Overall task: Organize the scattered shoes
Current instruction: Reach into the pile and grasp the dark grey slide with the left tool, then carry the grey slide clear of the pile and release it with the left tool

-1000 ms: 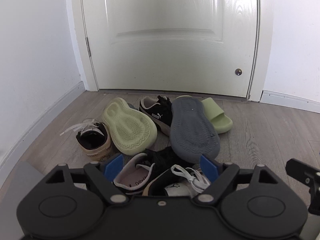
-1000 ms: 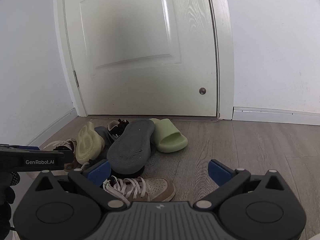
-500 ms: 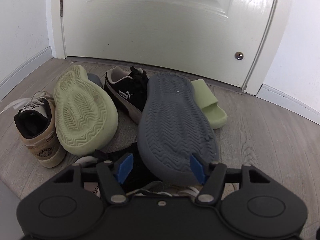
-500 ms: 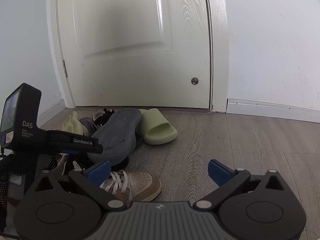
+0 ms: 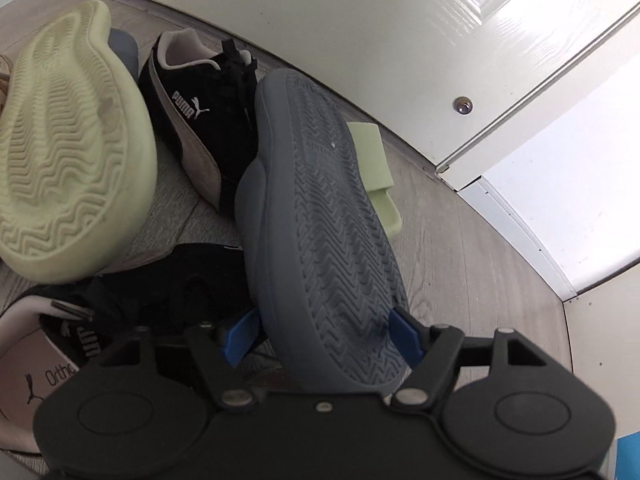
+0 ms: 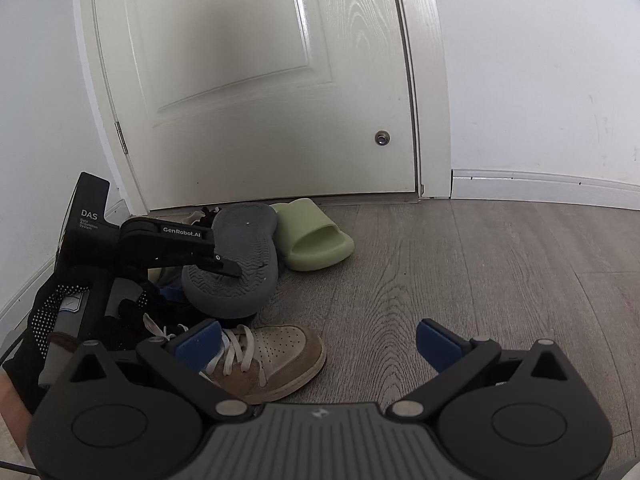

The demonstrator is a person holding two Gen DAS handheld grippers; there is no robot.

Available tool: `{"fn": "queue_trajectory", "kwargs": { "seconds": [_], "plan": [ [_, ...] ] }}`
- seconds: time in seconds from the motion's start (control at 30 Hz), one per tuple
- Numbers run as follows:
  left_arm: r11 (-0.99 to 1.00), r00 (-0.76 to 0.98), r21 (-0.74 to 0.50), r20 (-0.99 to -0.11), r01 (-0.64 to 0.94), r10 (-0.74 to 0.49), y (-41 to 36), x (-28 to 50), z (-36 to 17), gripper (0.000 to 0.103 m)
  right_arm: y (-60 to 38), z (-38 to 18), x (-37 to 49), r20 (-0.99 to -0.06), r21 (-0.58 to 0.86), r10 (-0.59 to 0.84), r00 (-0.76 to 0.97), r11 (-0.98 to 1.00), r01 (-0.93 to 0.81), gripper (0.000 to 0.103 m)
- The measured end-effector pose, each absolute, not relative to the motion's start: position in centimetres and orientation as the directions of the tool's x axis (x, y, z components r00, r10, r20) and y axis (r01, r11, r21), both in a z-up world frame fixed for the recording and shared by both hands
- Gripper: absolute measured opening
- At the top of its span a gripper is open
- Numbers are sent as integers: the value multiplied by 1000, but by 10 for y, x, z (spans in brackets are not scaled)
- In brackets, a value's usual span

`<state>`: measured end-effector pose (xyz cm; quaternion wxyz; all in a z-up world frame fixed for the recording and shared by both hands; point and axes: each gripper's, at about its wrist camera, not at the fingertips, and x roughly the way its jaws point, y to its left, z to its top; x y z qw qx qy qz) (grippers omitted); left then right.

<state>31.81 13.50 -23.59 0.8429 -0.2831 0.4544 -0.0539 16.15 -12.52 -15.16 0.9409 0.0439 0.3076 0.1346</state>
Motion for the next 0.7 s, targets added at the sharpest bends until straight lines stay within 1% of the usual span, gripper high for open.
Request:
{"fn": "queue_trajectory", "kwargs": {
  "seconds": [0.07,0.1,0.13,0.2,0.23,0.33,0.37,0.4,0.43,0.47,0.53,0.63,0.7],
  "plan": [
    [839,590,-510,-742,-189,-318,128,319,-234,64,-127,-152,161,-571,168,275,773,961,-218,102],
    [859,598,-475,-750,-188,-284,123,317,-232,63,-128,-151,161,-573,169,272,773,962,-214,102],
    [903,612,-391,-762,-178,-210,112,315,-225,62,-130,-151,161,-574,168,268,774,963,-209,102],
    [979,673,-145,-739,-142,-12,77,303,-205,59,-132,-151,160,-574,161,255,778,967,-198,102],
    [988,694,-86,-720,-131,30,68,300,-202,59,-135,-150,159,-573,157,247,782,969,-191,102],
    [990,772,118,-621,-79,135,26,284,-178,53,-142,-151,159,-573,160,230,787,973,-168,102],
    [982,791,179,-591,-62,158,12,281,-171,51,-145,-151,160,-575,163,224,787,974,-158,102],
    [970,809,239,-560,-46,177,-3,278,-165,45,-149,-151,160,-576,166,216,788,975,-145,102],
    [957,822,290,-538,-27,187,-19,276,-163,31,-153,-151,159,-575,169,208,791,976,-134,102],
    [945,829,326,-528,-4,185,-35,273,-163,28,-155,-150,158,-574,170,203,793,977,-128,102],
    [934,835,355,-525,38,166,-56,271,-167,26,-163,-148,156,-567,172,186,803,979,-106,102],
    [874,869,477,-467,93,162,-94,259,-181,25,-176,-145,151,-554,177,163,817,981,-76,102],
    [847,887,517,-441,125,139,-115,249,-190,25,-185,-144,148,-547,183,148,824,982,-55,102]
  ]
}}
